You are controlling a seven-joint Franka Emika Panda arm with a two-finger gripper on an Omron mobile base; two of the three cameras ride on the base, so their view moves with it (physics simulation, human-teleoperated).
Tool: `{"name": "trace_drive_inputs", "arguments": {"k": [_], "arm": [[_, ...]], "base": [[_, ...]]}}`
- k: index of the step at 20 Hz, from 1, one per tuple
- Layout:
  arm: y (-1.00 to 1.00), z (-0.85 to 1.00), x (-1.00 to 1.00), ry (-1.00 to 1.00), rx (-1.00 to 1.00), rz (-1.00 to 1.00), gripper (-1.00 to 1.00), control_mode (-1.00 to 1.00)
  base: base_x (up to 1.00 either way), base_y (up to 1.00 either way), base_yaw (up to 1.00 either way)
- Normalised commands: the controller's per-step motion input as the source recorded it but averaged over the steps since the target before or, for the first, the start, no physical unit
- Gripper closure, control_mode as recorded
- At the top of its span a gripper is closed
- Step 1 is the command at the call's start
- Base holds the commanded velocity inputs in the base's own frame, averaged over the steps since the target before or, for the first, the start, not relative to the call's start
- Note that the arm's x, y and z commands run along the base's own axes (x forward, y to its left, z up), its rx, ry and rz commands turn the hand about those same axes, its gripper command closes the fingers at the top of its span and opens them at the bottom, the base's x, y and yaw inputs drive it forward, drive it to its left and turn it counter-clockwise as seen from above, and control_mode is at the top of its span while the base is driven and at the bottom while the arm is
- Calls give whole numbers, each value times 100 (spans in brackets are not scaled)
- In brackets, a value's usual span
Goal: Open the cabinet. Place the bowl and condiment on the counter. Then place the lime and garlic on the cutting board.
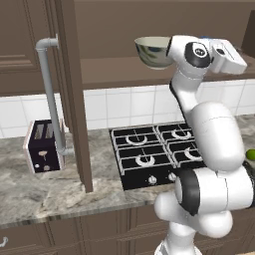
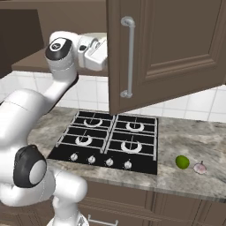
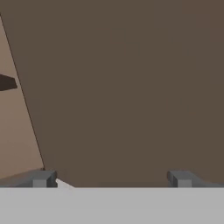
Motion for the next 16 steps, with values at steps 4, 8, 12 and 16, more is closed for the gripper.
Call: {"name": "trace_drive_inputs", "arguments": {"k": [4,8,12,16], "arm": [[-54,0,3,0,6,-15,-100,-100],[-63,0,-1,0,5,-17,-100,-100],[-70,0,-16,0,2,-21,-100,-100],[-98,1,-79,-4,8,-11,-100,-100]], "base": [[0,0,0],[0,0,0],[0,0,0],[0,0,0]]}}
